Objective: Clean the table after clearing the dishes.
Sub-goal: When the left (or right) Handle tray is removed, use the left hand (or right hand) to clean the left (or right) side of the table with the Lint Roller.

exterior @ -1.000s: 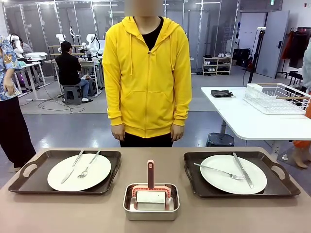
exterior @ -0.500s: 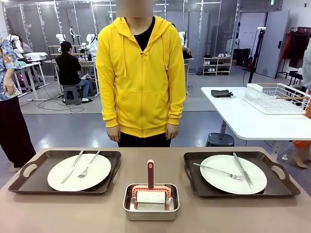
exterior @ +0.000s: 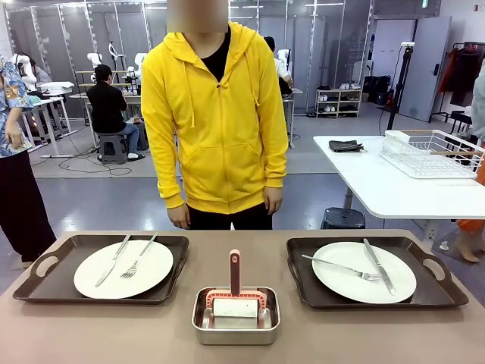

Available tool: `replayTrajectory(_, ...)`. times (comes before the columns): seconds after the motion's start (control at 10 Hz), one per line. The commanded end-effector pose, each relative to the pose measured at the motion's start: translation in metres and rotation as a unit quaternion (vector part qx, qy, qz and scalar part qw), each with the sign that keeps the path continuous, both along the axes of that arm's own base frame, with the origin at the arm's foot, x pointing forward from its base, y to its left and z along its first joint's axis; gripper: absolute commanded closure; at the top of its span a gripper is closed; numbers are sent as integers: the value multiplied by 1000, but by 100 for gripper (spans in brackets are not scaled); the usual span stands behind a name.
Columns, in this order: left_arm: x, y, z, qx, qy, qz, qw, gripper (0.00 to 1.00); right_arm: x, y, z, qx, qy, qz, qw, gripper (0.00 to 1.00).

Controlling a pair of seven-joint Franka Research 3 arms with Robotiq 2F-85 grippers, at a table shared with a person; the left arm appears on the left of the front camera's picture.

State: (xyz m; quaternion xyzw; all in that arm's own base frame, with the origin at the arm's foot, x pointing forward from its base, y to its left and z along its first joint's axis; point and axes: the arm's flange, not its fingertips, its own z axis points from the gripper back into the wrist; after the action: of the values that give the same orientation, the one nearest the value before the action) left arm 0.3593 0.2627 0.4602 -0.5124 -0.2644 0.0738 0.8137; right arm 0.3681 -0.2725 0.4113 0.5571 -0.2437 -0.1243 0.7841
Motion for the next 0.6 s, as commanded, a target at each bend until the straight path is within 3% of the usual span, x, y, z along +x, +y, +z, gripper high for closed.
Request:
replayTrajectory(0.0,-2,3,1,-7,-9,-6,1000,0,-1,1,4,2,-4,2,1000,0)
replayTrajectory(0.5,-2,3,1,-7,-9,-6,1000,0,-1,1,4,2,-4,2,1000,0)
